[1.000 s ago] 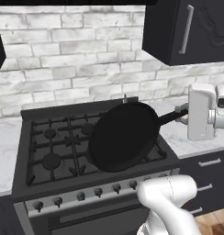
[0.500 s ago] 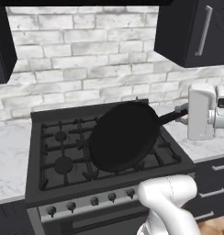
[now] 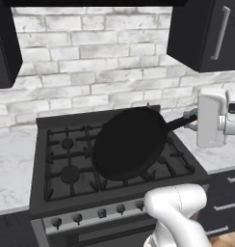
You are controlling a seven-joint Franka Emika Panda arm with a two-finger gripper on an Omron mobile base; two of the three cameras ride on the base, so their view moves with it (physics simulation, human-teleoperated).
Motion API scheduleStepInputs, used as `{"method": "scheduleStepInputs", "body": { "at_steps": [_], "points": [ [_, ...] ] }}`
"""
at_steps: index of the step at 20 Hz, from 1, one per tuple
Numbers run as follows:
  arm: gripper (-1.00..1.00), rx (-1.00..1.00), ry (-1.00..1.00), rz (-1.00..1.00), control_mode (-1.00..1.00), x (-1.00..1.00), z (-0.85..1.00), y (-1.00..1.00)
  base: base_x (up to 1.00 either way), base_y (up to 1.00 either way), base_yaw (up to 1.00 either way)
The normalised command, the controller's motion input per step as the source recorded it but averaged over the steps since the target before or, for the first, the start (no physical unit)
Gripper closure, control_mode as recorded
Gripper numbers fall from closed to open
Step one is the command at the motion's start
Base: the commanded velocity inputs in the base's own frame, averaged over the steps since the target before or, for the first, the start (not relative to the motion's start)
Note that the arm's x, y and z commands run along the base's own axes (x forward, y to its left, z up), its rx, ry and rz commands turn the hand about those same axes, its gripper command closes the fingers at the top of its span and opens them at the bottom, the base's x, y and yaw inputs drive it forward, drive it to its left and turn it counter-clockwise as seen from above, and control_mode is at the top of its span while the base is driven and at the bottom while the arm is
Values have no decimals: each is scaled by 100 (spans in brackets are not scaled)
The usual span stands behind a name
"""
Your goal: Pick the pan from the cabinet and place it on the stove. Then turn on the stove burner for the pan.
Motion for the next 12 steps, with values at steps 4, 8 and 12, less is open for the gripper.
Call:
{"method": "scheduleStepInputs", "body": {
  "at_steps": [4,8,12],
  "points": [
    [100,0,0,0,100,0,0,0,35,1,15],
    [100,0,0,0,100,0,0,0,29,0,14],
    [100,0,0,0,100,0,0,0,14,0,4]
  ]
}}
